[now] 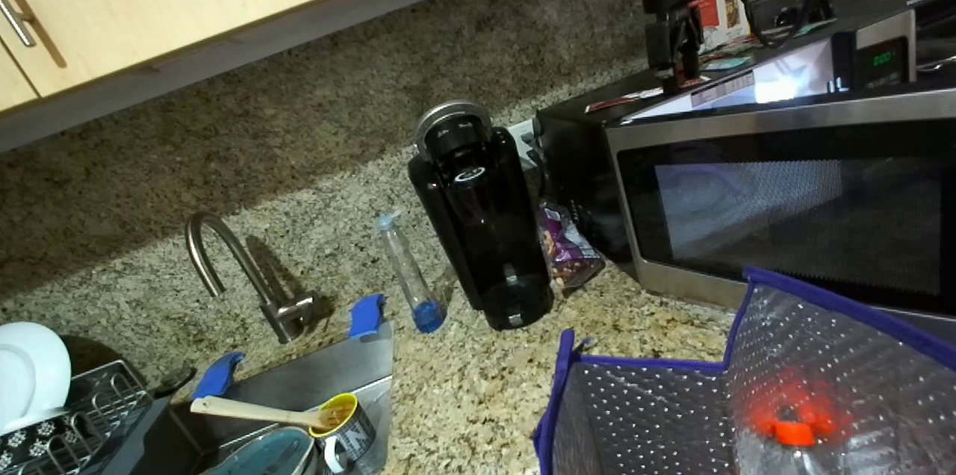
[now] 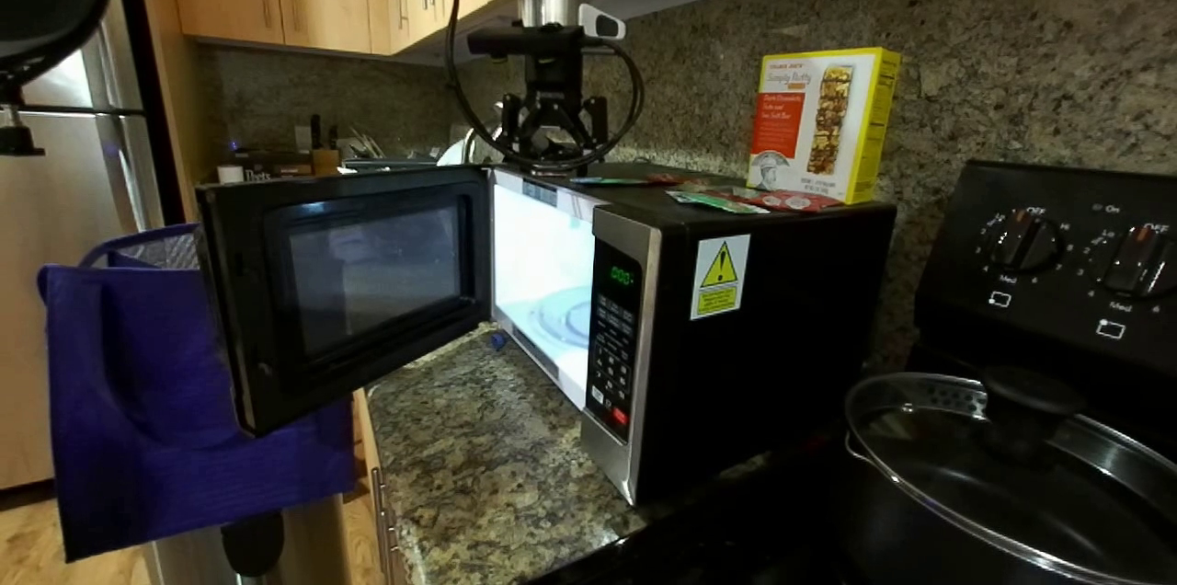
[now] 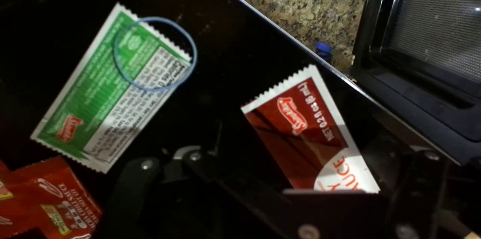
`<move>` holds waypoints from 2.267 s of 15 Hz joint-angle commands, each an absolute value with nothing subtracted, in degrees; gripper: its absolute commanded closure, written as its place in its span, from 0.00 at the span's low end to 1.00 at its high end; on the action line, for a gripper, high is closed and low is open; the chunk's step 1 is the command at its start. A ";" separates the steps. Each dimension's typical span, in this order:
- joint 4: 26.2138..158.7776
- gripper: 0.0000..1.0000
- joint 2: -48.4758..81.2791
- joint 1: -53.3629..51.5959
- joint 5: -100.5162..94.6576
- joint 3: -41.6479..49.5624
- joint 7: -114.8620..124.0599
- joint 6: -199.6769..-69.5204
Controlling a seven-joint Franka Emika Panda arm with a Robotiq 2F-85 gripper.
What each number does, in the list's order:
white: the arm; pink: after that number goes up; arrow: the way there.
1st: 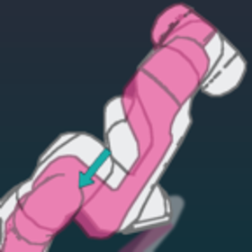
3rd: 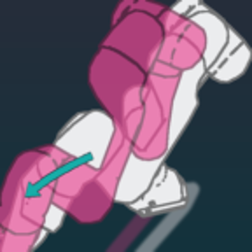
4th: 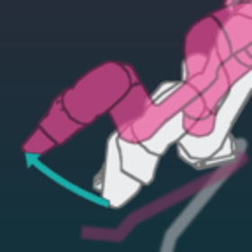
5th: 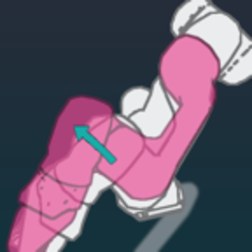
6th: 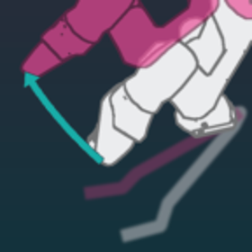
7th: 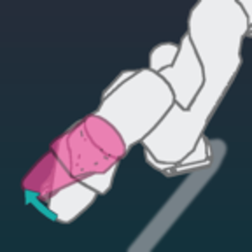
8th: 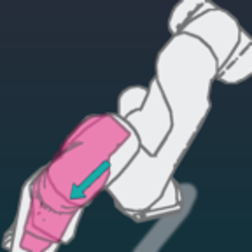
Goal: Pick up one sachet from the top of the microwave and put it in the blue bag then close the microwave door
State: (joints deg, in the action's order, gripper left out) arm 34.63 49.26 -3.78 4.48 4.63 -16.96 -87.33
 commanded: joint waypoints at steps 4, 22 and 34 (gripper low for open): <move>33.60 0.58 50.00 -2.28 6.11 3.25 -19.65 -85.75; 35.68 0.92 46.30 -7.81 5.39 1.79 -19.25 -84.44; 44.45 0.93 37.05 -15.17 -1.83 3.72 -28.56 -81.86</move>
